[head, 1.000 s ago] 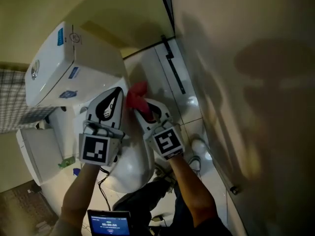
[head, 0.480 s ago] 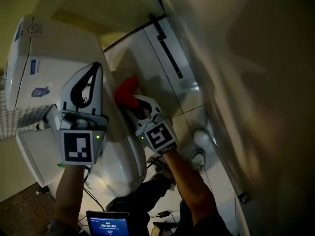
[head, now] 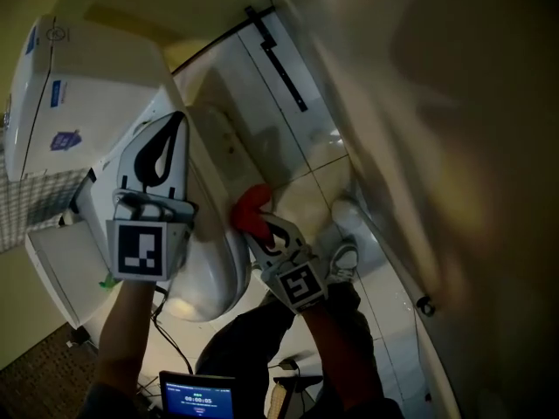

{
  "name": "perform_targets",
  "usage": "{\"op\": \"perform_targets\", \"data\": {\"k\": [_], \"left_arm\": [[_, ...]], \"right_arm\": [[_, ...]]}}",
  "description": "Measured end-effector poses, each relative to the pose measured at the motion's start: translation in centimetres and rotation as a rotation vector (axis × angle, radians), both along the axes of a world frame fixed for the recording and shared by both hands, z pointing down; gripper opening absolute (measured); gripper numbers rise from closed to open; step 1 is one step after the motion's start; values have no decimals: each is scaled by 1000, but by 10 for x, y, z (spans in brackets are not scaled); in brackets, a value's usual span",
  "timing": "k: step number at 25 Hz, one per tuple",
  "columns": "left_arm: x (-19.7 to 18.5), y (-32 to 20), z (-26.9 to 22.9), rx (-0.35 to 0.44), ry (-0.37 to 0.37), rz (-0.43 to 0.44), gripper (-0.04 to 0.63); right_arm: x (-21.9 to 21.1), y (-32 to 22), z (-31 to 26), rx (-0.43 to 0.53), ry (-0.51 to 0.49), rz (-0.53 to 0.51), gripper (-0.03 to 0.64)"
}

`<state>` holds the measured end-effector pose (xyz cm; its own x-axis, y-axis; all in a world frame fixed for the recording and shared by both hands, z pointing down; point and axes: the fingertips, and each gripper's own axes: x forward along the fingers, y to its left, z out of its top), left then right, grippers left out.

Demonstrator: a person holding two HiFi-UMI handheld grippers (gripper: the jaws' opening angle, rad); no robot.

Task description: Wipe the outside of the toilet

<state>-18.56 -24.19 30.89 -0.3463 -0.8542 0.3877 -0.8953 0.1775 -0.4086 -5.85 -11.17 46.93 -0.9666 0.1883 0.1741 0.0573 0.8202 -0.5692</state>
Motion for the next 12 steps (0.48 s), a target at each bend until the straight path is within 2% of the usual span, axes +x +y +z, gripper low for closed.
{"op": "perform_targets", "data": {"k": [5,10,12], "left_arm": [[7,-18,-2,39,0,55,5],[-4,-47,17,20,-25,120,5],[-9,-63,22,12,-56,158,6]], "right_arm": [[-15,-9,2,10,-18,7,91],[-67,-45,4,107,-124,-7,91],[-88,-59,12,135,-168,1,91]]}}
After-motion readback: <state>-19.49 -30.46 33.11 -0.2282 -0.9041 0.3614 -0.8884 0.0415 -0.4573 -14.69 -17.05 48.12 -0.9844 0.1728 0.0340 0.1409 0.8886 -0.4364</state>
